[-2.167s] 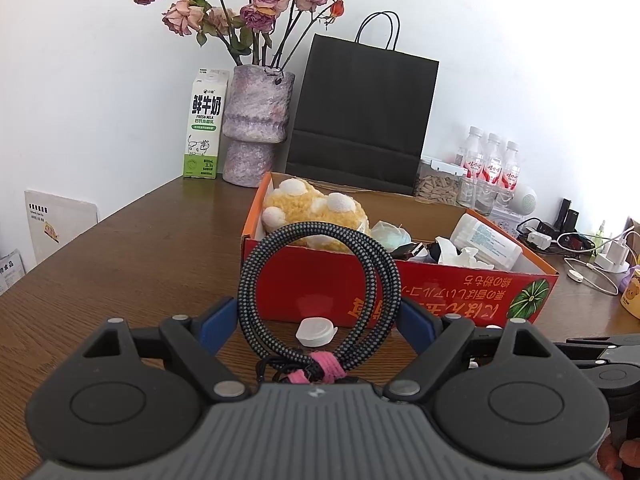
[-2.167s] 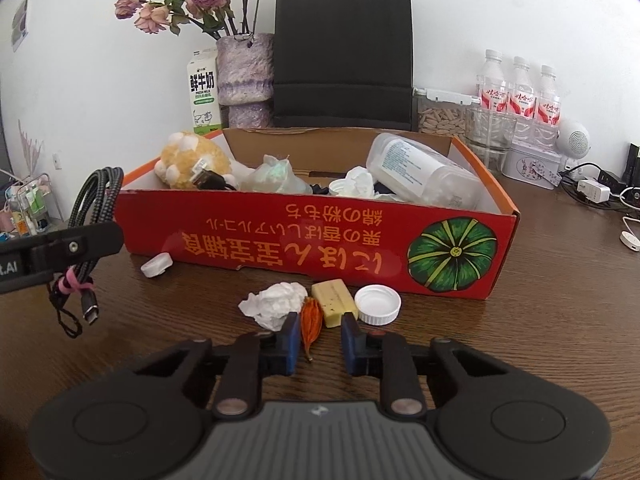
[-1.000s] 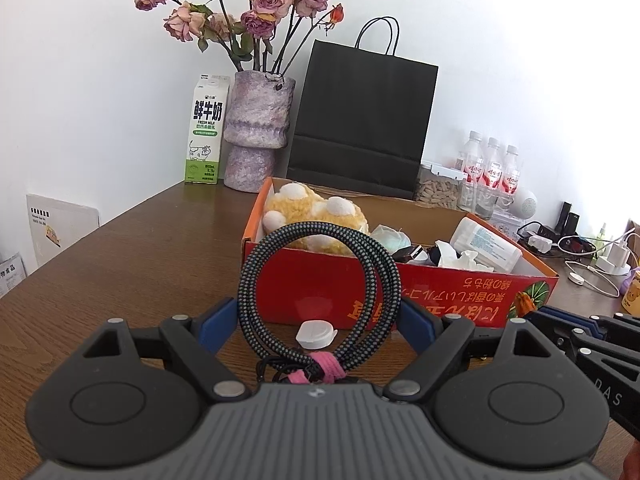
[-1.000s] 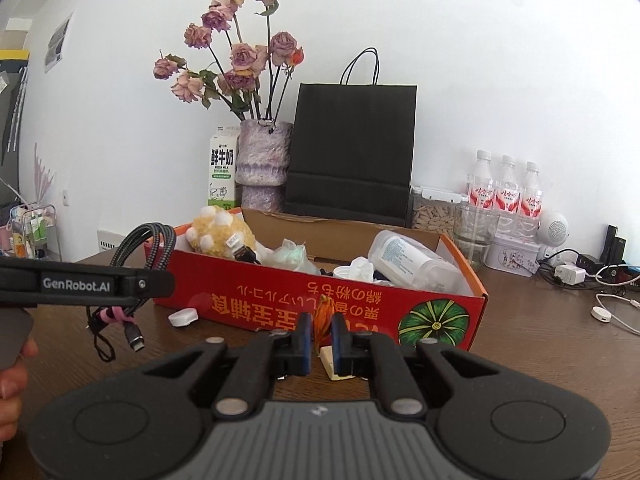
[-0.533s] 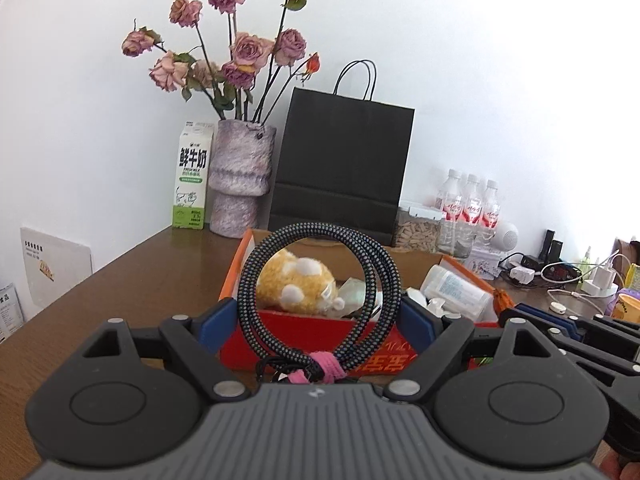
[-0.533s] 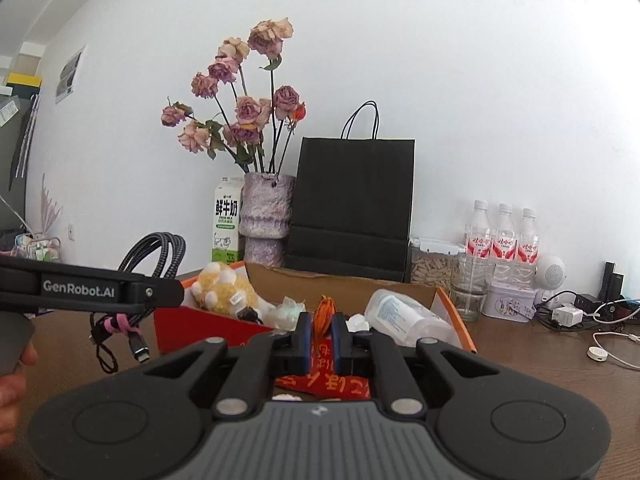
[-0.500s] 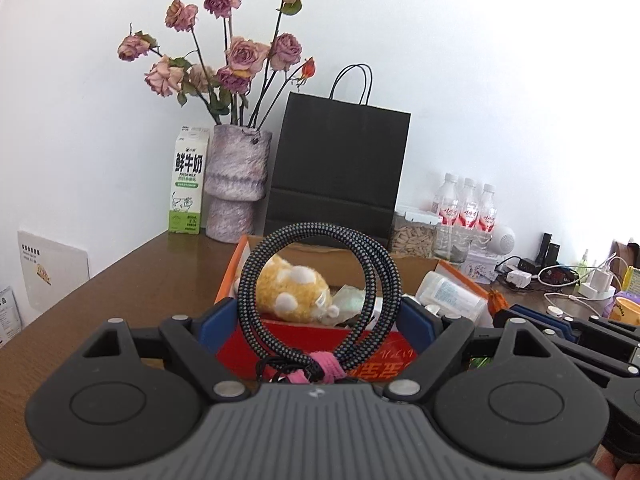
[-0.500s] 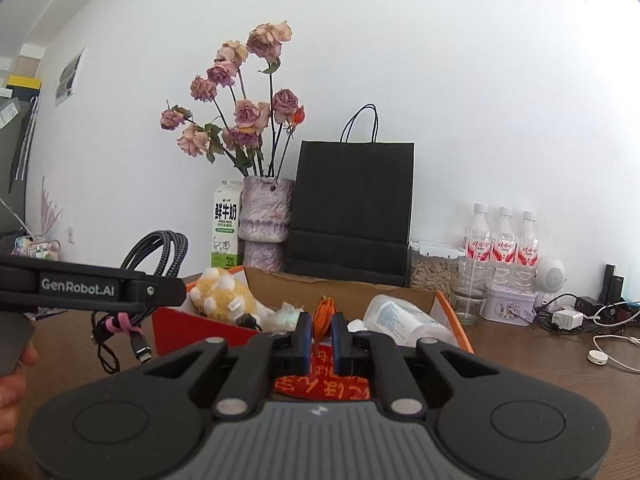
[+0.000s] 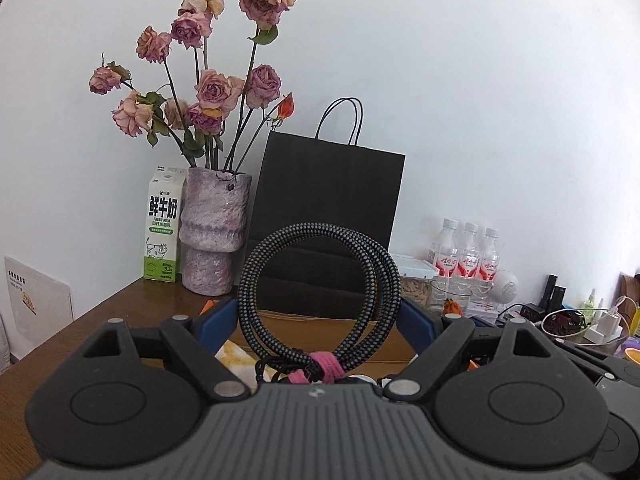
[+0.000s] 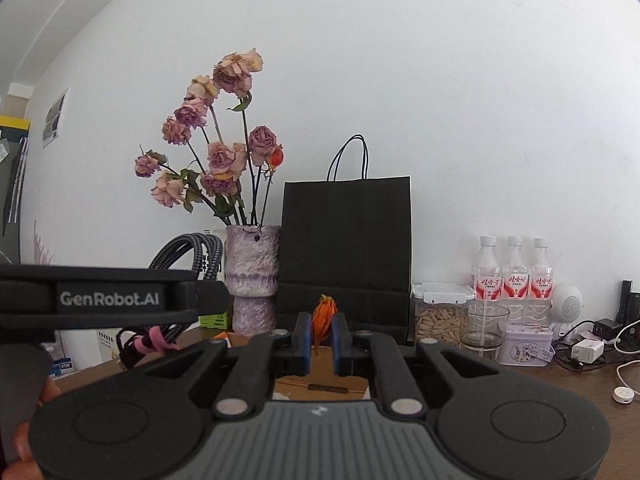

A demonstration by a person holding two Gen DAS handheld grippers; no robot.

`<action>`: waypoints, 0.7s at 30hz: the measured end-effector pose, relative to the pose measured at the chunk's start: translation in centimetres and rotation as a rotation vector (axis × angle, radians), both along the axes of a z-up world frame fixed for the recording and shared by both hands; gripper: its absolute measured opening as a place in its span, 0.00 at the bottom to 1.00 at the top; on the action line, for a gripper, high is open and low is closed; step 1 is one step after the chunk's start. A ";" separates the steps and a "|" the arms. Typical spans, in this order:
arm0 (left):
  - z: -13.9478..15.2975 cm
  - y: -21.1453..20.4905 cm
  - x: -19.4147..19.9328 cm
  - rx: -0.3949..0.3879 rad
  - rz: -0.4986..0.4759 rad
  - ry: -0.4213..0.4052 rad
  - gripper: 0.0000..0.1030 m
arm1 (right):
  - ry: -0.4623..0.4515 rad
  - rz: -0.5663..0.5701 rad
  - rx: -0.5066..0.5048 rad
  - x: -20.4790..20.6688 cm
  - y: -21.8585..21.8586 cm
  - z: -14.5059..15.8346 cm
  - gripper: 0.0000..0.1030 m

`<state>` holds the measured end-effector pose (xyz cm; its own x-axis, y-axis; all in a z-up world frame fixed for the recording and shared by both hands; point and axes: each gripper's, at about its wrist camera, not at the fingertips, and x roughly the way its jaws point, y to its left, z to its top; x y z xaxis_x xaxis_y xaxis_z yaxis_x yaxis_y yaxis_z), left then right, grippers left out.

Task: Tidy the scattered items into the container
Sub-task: 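Carry the braided cable and orange item over the box with both tools, then open both tools over the box to drop the cable and orange item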

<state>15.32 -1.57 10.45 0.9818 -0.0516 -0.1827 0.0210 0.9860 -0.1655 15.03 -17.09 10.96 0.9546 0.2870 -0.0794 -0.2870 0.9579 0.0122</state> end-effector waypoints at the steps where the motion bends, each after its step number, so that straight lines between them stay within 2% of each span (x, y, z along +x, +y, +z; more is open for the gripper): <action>1: -0.2 0.0 0.7 -0.009 -0.001 0.008 0.84 | 0.007 0.000 0.002 0.7 0.1 -0.2 0.09; 6: -2.0 0.0 4.0 -0.020 0.011 0.044 0.84 | 0.052 -0.010 -0.008 3.7 0.1 -1.7 0.09; 11: -3.8 0.3 5.8 0.026 0.026 0.070 0.84 | 0.105 -0.023 -0.012 5.2 -0.1 -3.3 0.09; 21: -4.6 -0.4 5.7 0.083 0.020 0.072 0.84 | 0.090 -0.022 -0.020 4.5 -0.1 -3.3 0.09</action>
<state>21.06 -1.98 5.90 0.9666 -0.0139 -0.2558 -0.0077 0.9965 -0.0831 19.56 -17.18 7.63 0.9494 0.2639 -0.1705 -0.2648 0.9641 0.0182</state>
